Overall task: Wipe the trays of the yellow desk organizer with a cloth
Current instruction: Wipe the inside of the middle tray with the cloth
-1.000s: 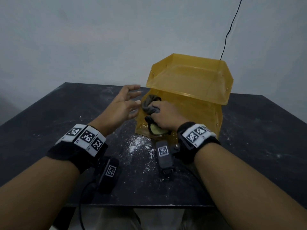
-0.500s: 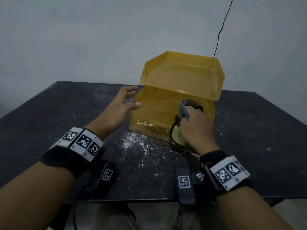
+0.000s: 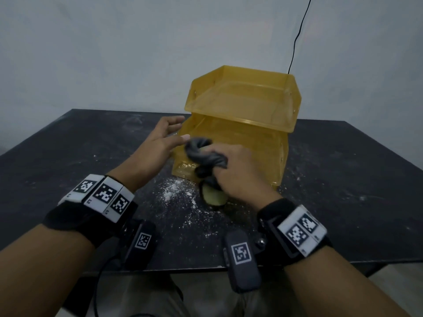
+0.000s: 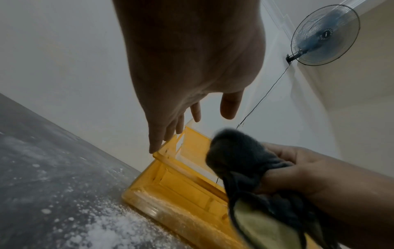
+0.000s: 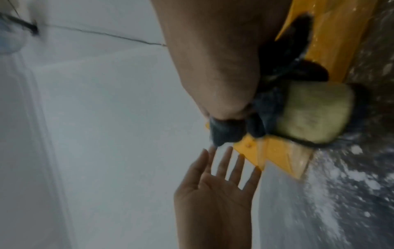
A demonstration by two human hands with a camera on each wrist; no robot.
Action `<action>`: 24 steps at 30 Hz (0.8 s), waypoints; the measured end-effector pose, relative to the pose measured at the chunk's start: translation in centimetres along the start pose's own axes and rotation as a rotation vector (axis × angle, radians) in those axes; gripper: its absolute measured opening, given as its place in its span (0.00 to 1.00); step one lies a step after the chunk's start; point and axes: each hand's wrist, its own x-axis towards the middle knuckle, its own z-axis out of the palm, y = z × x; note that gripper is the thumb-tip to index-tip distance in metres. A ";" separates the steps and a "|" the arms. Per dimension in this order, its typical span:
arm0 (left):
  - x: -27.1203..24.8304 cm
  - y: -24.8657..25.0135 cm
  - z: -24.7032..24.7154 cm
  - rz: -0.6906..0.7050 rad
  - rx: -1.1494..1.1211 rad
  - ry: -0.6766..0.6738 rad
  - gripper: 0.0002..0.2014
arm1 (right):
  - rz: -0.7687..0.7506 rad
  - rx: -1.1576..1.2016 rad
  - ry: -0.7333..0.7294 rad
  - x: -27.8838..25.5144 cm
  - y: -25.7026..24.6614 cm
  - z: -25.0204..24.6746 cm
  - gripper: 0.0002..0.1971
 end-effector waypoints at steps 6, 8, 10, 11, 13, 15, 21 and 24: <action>-0.2 -0.1 1.1 -0.008 0.064 0.004 0.22 | 0.221 -0.500 0.142 -1.5 1.7 -1.0 0.10; -0.2 0.0 1.8 0.007 0.097 0.008 0.22 | 0.087 -0.486 0.058 -2.1 0.9 -0.5 0.10; -0.4 0.1 2.4 0.019 0.119 -0.002 0.22 | -0.001 -0.313 -0.005 -2.2 0.3 -0.9 0.15; -0.4 0.1 2.5 0.018 0.127 -0.004 0.22 | 0.006 -0.229 0.020 -2.2 0.3 -1.3 0.17; -0.7 0.0 2.3 0.006 0.149 0.009 0.21 | 0.048 -0.241 0.148 -2.0 1.0 -1.7 0.12; -1.0 0.0 2.1 0.008 0.193 0.029 0.18 | 0.086 -0.340 0.098 -2.3 1.5 -1.5 0.08; -2.6 1.9 2.6 0.034 0.239 -0.238 0.26 | 0.143 0.415 -0.045 -3.9 1.4 -2.7 0.21; -3.0 2.6 2.9 -0.041 0.217 -0.373 0.14 | 0.220 0.619 0.022 -4.6 1.8 -2.9 0.16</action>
